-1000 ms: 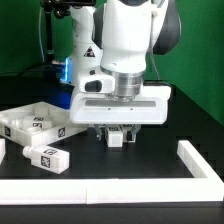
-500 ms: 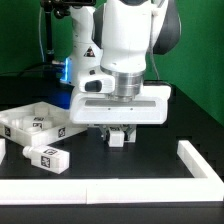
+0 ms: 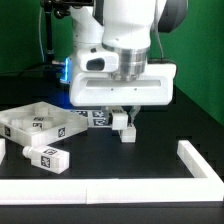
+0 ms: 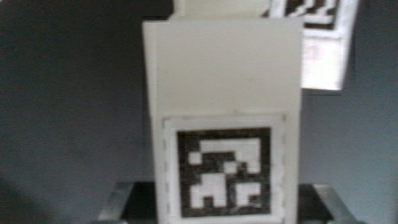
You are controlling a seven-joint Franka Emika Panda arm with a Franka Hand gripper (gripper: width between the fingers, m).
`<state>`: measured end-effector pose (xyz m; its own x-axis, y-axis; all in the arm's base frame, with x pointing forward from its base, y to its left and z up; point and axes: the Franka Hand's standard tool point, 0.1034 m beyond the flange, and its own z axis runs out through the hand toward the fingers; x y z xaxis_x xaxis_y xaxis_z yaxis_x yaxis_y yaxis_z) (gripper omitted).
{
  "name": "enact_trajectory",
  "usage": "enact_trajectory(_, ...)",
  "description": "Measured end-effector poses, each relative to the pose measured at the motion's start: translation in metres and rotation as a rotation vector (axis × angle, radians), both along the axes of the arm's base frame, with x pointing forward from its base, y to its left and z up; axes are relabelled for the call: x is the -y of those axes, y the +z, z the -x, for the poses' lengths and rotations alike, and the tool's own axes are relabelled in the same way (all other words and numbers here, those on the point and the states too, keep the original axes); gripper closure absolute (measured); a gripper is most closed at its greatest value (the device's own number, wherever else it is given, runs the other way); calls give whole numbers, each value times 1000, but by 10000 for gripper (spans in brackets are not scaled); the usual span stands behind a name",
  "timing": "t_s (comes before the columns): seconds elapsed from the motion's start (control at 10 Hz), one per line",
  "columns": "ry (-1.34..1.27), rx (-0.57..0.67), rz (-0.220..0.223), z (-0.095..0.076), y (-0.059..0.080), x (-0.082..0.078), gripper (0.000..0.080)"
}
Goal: Assemble one leg
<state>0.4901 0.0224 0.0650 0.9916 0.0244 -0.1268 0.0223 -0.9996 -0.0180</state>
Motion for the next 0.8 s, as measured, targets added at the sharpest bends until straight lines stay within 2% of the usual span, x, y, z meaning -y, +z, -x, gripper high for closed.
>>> enact_trajectory(0.1, -14, 5, 0, 6, 8, -12, 514)
enact_trajectory(0.2, -43, -2, 4, 18, 10, -27, 514)
enact_trajectory(0.3, -63, -7, 9, 33, 10, -51, 514)
enact_trajectory(0.4, -96, 4, 18, 42, 7, -74, 514)
enact_trajectory(0.5, -114, 9, 24, 55, -2, -107, 514)
enact_trajectory(0.6, -137, 4, 38, 69, -13, -132, 514)
enact_trajectory(0.7, -125, -4, 46, 72, -20, -137, 514)
enact_trajectory(0.8, -128, -3, 46, 71, -20, -134, 514)
